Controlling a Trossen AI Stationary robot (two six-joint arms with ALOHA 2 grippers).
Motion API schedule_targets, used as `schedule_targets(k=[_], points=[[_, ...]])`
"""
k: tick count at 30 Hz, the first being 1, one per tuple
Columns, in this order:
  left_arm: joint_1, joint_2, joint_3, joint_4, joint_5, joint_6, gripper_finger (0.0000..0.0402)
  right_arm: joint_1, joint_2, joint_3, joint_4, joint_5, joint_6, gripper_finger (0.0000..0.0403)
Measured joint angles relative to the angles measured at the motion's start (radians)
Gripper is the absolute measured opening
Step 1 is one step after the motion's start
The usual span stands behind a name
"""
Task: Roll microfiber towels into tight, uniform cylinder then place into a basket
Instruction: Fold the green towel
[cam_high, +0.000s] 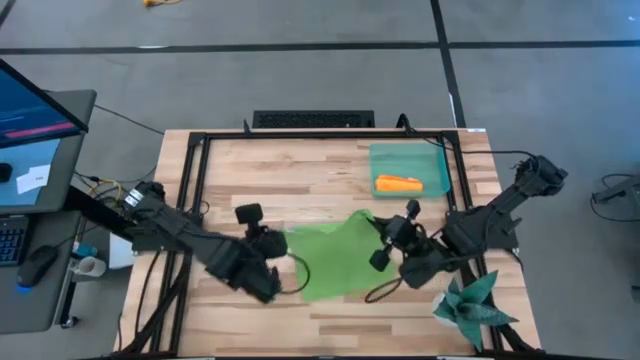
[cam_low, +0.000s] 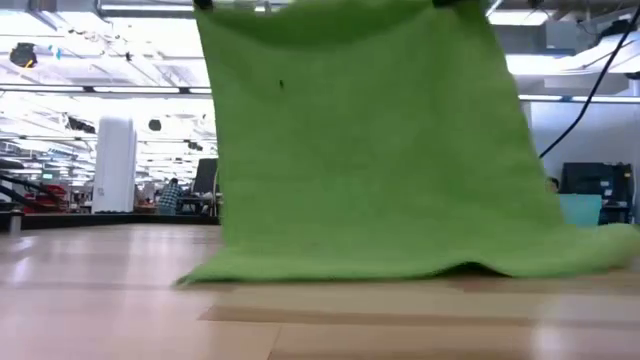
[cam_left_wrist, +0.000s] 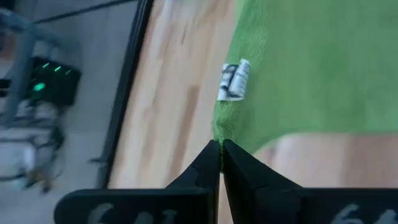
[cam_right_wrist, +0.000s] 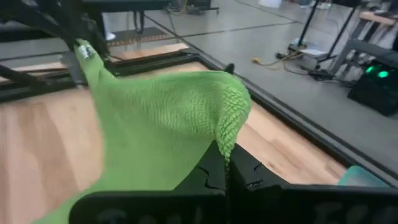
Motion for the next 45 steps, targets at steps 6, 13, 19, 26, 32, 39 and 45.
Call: schedule_targets(k=[6, 13, 19, 26, 32, 39, 45], points=[[0.073, -0.001, -0.151, 0.026, -0.004, 0.0, 0.0004, -0.063, 0.0, -0.081, 0.037, -0.063, 0.006, 0.0008], [0.128, -0.001, -0.31, 0.151, -0.085, 0.06, 0.0004, -0.122, 0.001, -0.178, 0.041, -0.085, 0.008, 0.0008], [0.166, -0.001, -0.375, 0.329, -0.105, 0.225, 0.0004, -0.188, 0.0, -0.205, 0.038, -0.082, -0.101, 0.0008], [0.228, -0.001, -0.405, 0.345, -0.189, 0.286, 0.0004, -0.223, 0.0, -0.205, 0.039, -0.161, -0.117, 0.0008], [0.279, -0.002, -0.404, 0.407, -0.276, 0.408, 0.0004, -0.206, 0.0, -0.205, -0.039, -0.159, -0.113, 0.0008], [0.288, -0.002, -0.404, 0.494, -0.142, 0.458, 0.0004, -0.211, 0.0, -0.242, -0.029, -0.153, -0.117, 0.0008], [0.278, -0.002, -0.404, 0.495, -0.139, 0.415, 0.0004, -0.225, 0.0, -0.274, -0.037, -0.149, -0.119, 0.0008]])
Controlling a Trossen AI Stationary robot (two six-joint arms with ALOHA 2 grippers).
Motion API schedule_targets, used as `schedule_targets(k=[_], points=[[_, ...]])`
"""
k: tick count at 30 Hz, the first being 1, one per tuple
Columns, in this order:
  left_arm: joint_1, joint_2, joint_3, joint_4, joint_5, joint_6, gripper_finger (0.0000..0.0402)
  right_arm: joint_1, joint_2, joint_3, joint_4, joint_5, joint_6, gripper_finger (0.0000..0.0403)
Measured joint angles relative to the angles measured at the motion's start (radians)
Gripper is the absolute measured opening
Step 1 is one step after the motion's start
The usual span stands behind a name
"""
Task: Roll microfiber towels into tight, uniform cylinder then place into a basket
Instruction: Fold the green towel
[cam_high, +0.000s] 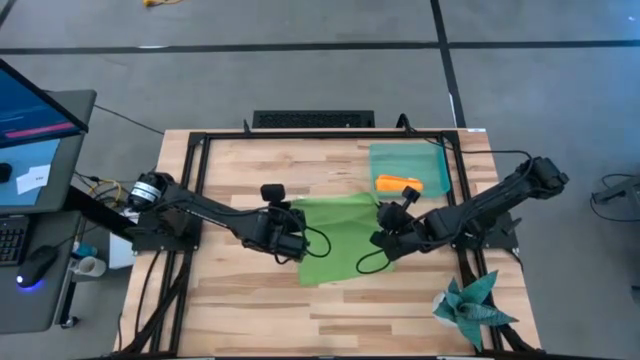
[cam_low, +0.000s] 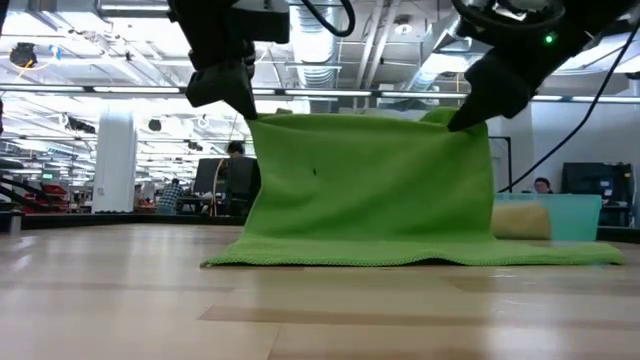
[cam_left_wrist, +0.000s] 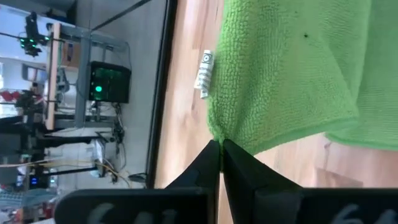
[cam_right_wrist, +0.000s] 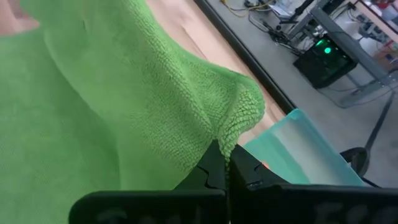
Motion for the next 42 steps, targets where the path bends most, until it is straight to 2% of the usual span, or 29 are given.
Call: schedule_targets(k=[14, 21, 28, 31, 35, 42], points=[[-0.004, 0.0, 0.043, 0.014, 0.022, 0.002, 0.0004, -0.059, -0.002, -0.014, 0.071, 0.0, -0.165, 0.0008], [-0.033, 0.0, 0.051, 0.024, 0.13, -0.025, 0.0004, -0.028, -0.002, -0.014, 0.083, -0.006, -0.196, 0.0008], [-0.067, 0.0, 0.051, 0.074, 0.148, -0.08, 0.0004, -0.015, -0.002, -0.014, 0.083, -0.008, -0.209, 0.0008], [-0.074, 0.0, 0.036, 0.144, 0.159, -0.088, 0.0004, -0.005, -0.002, -0.014, 0.083, -0.037, -0.209, 0.0008], [-0.061, 0.0, 0.002, 0.179, 0.26, -0.059, 0.0004, 0.02, -0.002, -0.014, 0.075, -0.058, -0.209, 0.0008], [-0.041, 0.0, -0.002, 0.173, 0.162, 0.001, 0.0004, -0.015, -0.002, -0.014, 0.075, -0.029, -0.263, 0.0008]])
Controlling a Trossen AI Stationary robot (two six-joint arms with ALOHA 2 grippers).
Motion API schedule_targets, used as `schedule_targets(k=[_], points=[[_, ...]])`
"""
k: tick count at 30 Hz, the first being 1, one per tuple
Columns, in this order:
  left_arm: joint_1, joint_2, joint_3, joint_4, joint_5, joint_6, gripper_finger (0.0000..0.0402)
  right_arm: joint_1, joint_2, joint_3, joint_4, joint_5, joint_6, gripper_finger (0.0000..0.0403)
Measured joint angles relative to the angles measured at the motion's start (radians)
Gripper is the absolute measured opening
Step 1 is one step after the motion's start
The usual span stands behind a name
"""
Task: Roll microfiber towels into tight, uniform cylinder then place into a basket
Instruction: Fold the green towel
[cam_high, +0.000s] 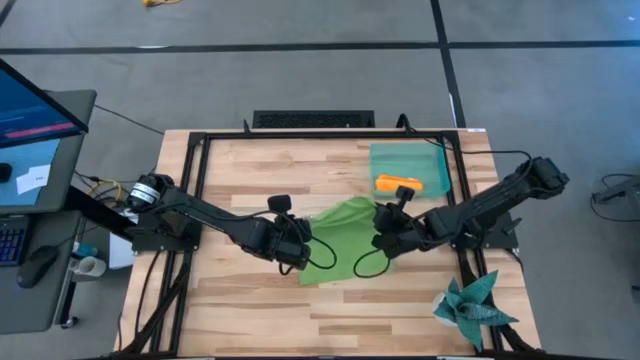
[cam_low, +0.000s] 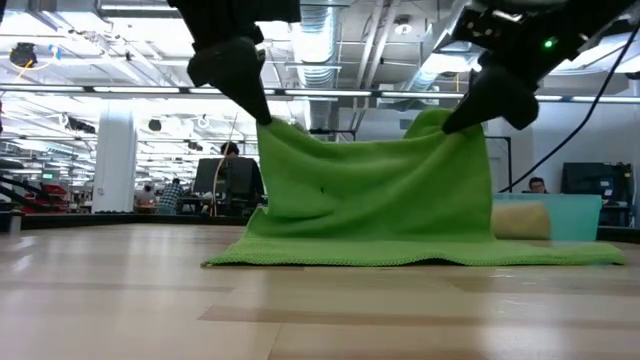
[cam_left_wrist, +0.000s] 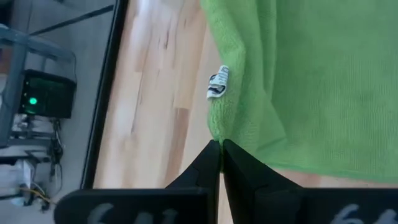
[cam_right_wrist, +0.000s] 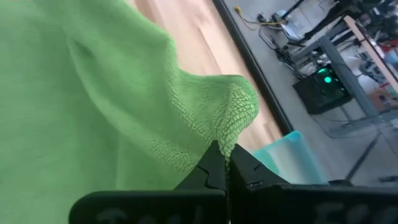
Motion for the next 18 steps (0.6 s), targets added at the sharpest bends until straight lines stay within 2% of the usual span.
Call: schedule_targets(k=[3, 7, 11, 15, 18], points=[[0.02, 0.0, 0.0, -0.001, 0.0, 0.01, 0.0004, -0.035, 0.0, 0.0, 0.001, 0.017, -0.007, 0.0008], [0.039, 0.0, 0.0, -0.006, -0.077, 0.075, 0.0004, -0.055, 0.0, 0.0, 0.007, 0.066, -0.047, 0.0008], [0.065, 0.0, 0.0, -0.013, -0.089, 0.125, 0.0004, -0.054, 0.0, 0.0, 0.008, 0.067, -0.072, 0.0008], [0.083, 0.0, 0.002, -0.099, -0.194, 0.134, 0.0004, -0.056, 0.0, 0.0, 0.019, 0.071, -0.102, 0.0008], [0.085, 0.0, 0.016, -0.166, -0.229, 0.091, 0.0004, -0.056, 0.0, 0.0, 0.04, 0.068, -0.102, 0.0008]])
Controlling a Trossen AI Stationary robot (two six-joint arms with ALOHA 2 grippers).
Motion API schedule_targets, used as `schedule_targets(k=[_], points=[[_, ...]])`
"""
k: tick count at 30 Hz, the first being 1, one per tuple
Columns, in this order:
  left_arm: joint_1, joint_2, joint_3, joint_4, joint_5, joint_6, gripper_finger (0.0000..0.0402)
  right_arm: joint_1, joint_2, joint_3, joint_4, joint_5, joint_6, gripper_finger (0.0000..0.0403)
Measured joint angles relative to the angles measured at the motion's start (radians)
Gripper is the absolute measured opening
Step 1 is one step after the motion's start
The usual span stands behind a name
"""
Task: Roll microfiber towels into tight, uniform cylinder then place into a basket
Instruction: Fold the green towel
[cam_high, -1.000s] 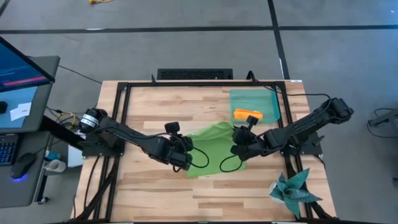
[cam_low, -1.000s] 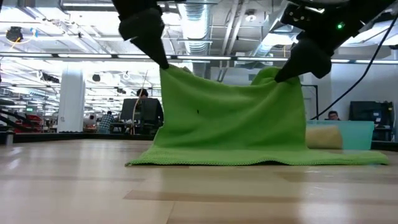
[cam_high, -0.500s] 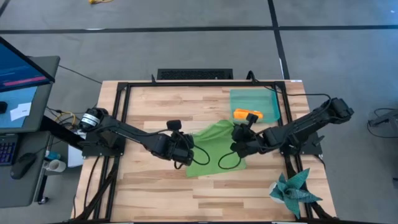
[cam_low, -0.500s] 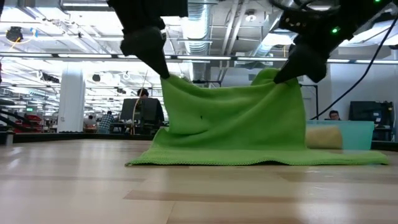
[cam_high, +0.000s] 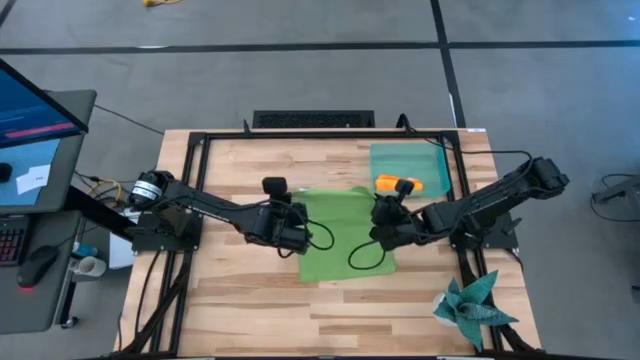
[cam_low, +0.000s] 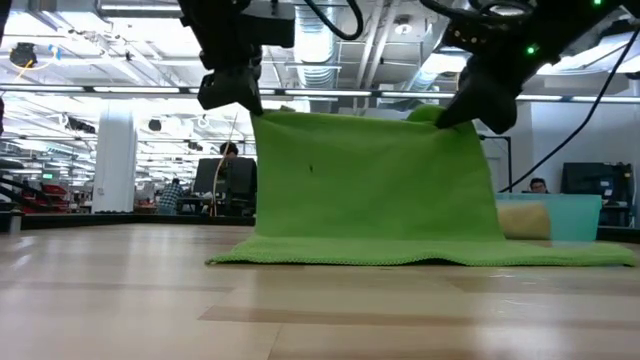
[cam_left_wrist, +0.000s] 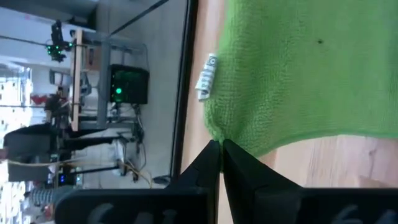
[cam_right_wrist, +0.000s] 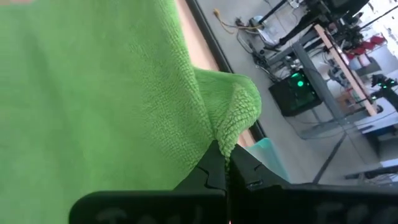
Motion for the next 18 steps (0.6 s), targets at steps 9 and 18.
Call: schedule_targets(k=[9, 18], points=[[-0.03, 0.0, 0.002, -0.005, 0.154, -0.074, 0.0004, 0.034, 0.0, 0.0, 0.094, -0.151, 0.096, 0.0008], [-0.095, 0.0, 0.002, 0.132, 0.367, -0.103, 0.0004, 0.155, 0.012, 0.0, 0.032, -0.16, 0.326, 0.0008]])
